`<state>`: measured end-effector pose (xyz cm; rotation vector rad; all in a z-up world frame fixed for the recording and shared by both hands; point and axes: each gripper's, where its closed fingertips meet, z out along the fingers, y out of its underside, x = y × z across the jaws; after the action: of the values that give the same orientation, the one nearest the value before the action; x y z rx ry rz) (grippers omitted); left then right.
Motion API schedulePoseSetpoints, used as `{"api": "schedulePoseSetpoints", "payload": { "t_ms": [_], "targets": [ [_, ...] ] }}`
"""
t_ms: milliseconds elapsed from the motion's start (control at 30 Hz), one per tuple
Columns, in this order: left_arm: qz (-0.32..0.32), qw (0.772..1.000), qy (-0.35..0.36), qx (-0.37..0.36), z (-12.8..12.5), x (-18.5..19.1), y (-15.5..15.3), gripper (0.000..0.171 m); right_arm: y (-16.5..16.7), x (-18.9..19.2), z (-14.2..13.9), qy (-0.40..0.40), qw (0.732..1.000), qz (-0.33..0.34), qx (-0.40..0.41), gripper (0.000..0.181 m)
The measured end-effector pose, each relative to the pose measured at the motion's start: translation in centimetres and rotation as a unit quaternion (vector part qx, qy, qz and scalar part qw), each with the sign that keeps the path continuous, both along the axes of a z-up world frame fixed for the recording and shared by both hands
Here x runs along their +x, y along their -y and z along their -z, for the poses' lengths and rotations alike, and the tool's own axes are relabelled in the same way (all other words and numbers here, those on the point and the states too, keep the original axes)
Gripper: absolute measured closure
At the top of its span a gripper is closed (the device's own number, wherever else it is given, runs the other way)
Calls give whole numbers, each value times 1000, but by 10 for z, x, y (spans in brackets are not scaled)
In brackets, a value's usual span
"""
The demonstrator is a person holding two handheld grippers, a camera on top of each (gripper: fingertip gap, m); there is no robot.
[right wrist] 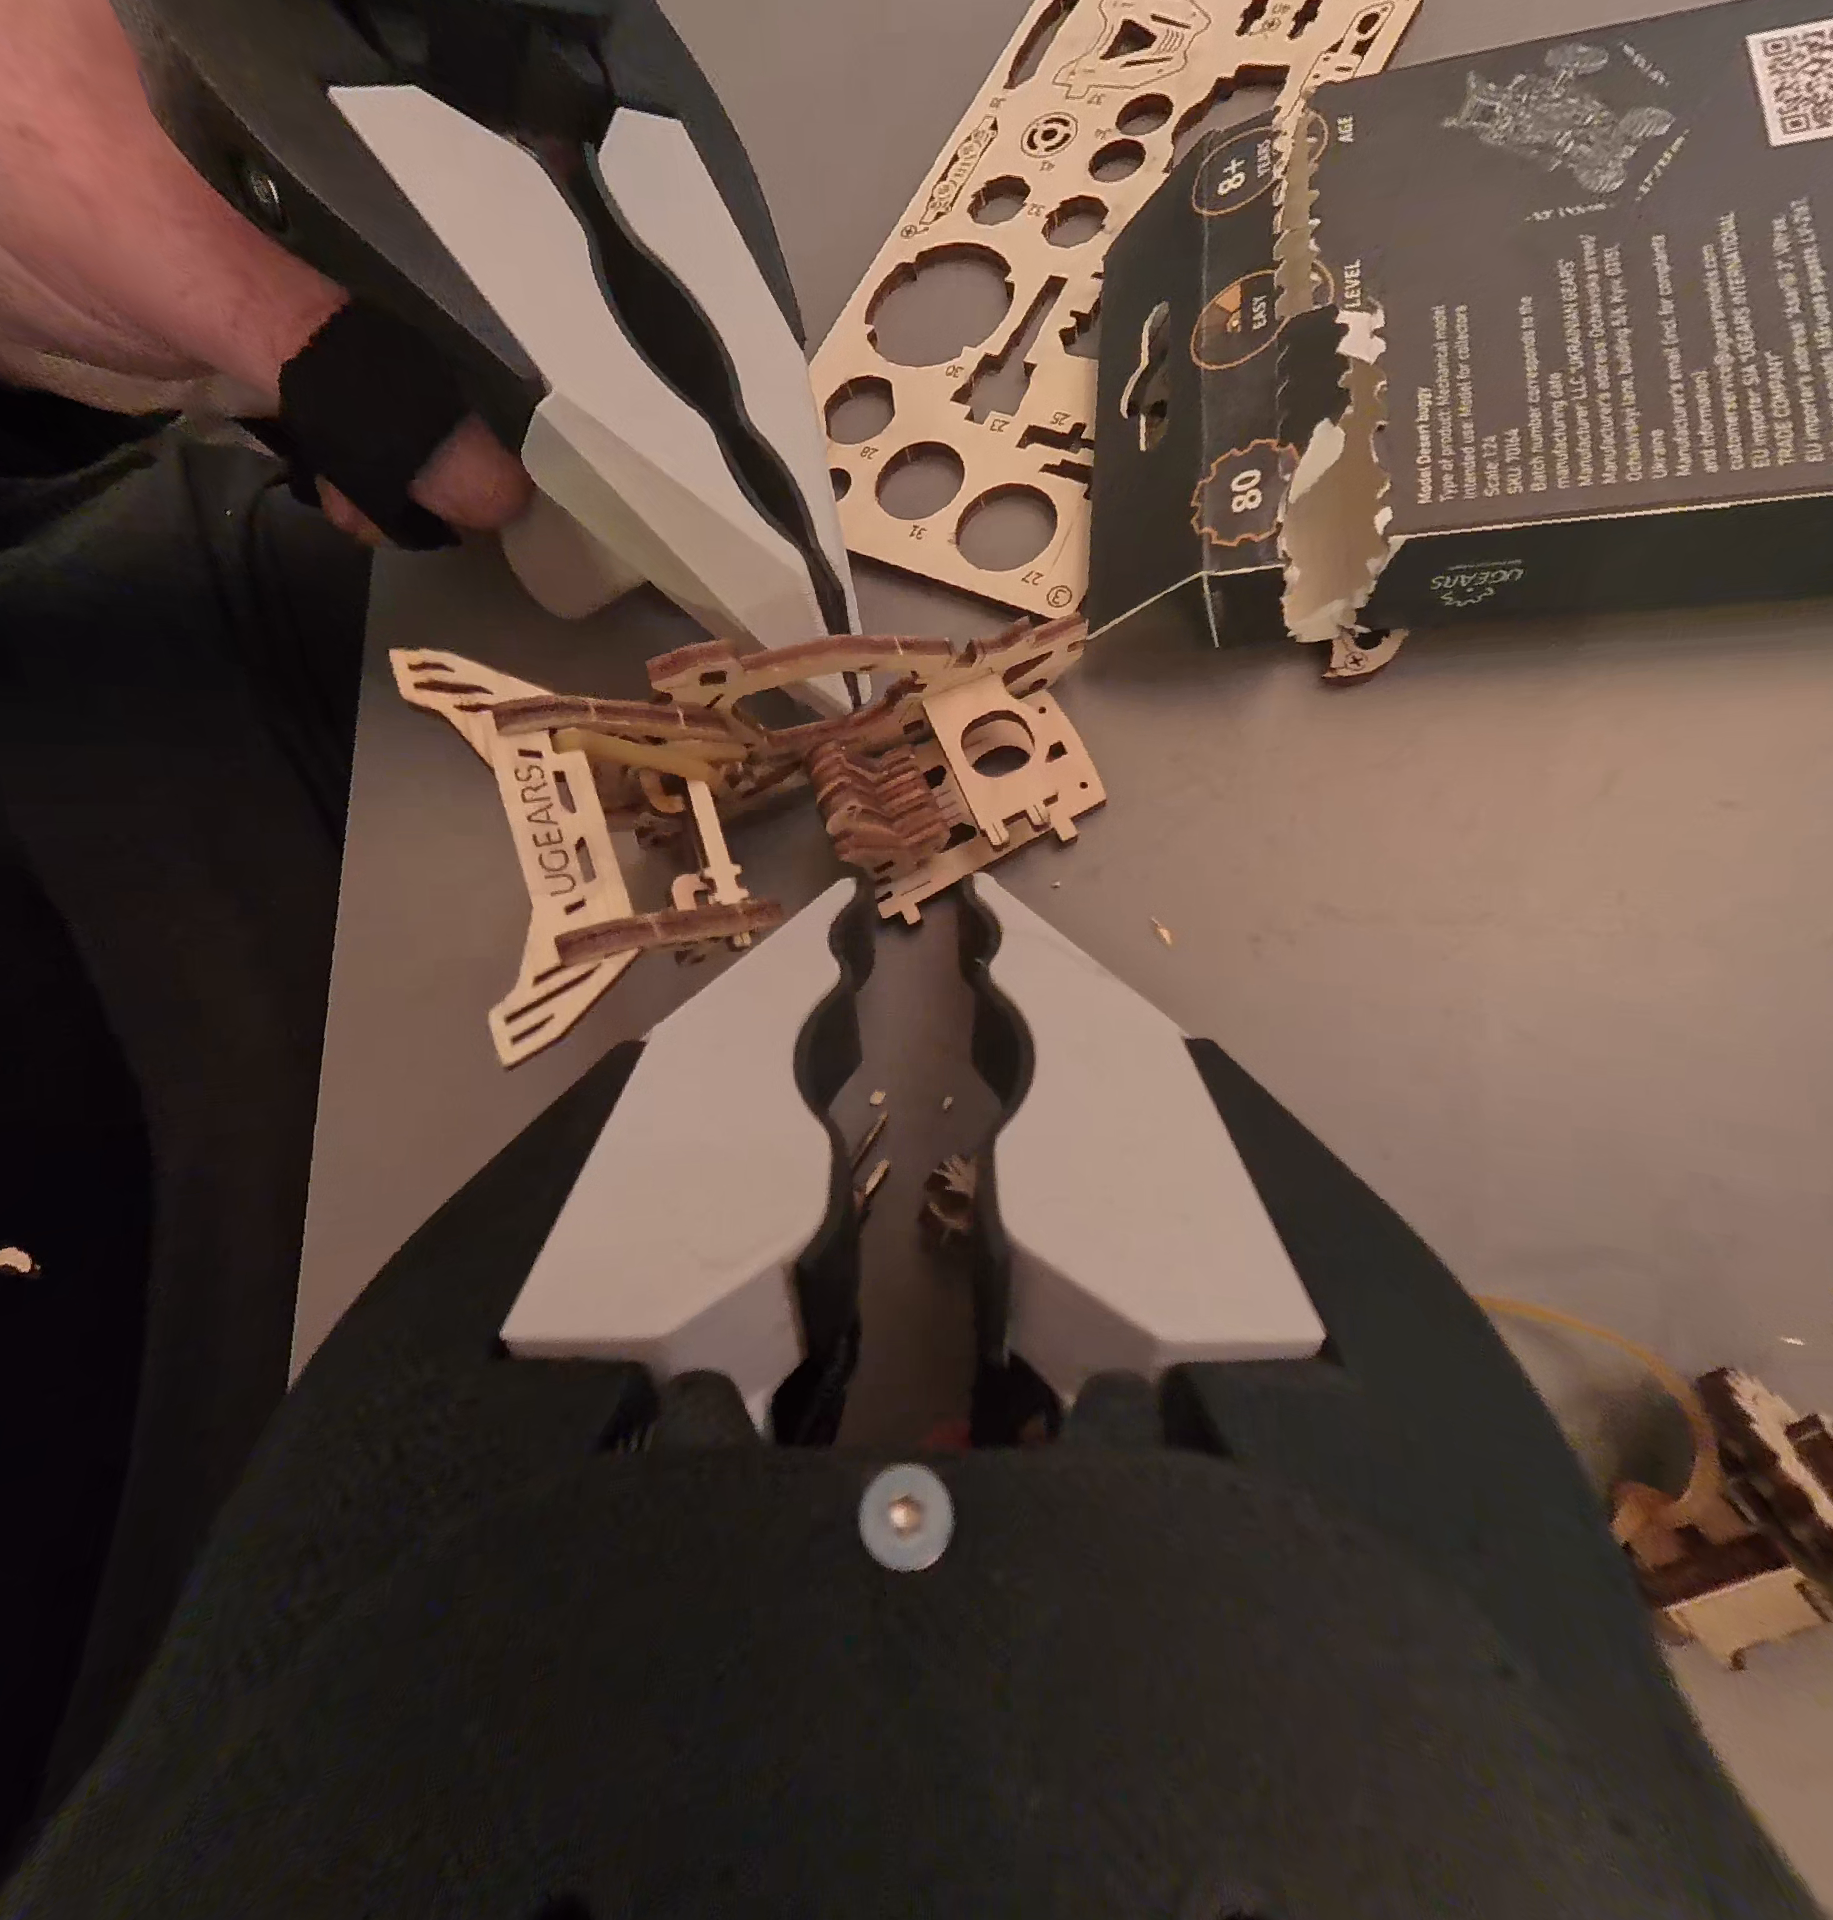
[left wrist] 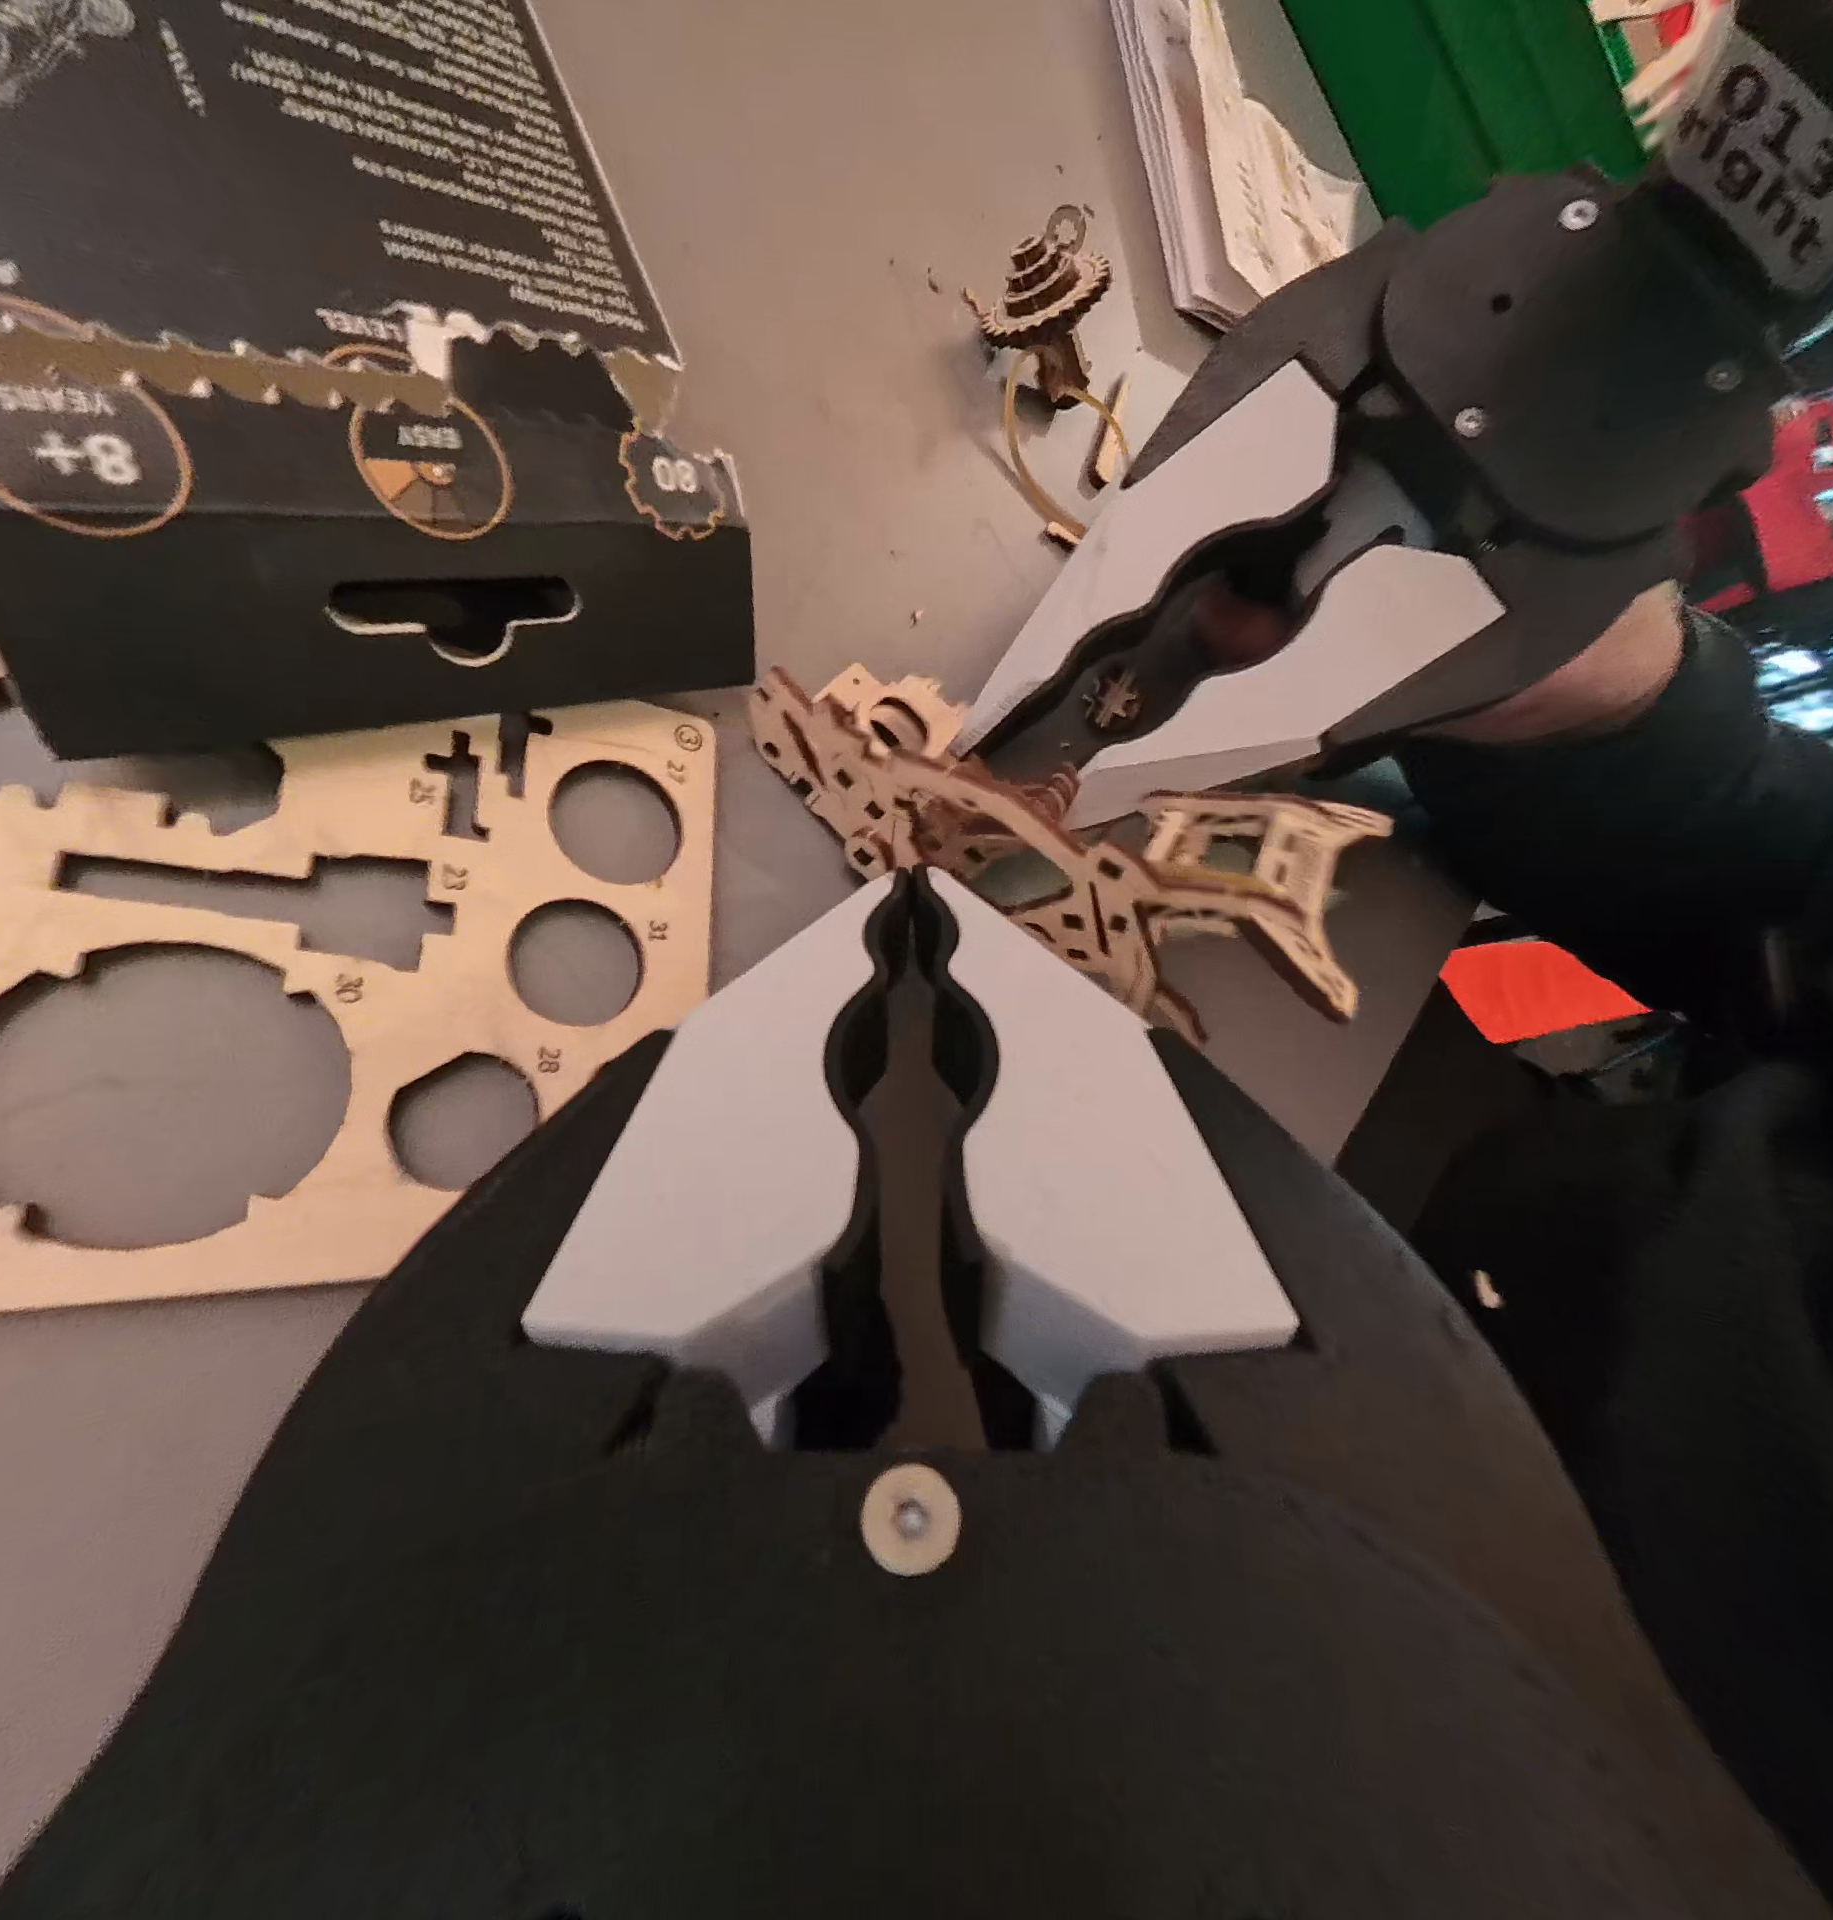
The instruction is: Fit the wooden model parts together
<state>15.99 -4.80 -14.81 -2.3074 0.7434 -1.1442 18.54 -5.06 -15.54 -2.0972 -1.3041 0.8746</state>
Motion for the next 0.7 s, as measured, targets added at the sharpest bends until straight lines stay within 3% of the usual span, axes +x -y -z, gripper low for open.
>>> {"api": "schedulePoseSetpoints", "payload": {
  "t_ms": [267,500,633,700],
  "targets": [
    [2,1000,1,-7,3,-2,-1,171,4,-1,-2,-14,999,-17,-31,165],
    [7,1000,1,-8,3,1,-3,171,-9,6,-5,43,988,-84,124,123],
    [12,1000,8,-20,3,2,-3,171,-13,-3,3,61,982,-122,130,119],
    [12,1000,10,-22,3,2,-3,171,-14,-8,4,54,984,-130,111,127]
  ]
}}
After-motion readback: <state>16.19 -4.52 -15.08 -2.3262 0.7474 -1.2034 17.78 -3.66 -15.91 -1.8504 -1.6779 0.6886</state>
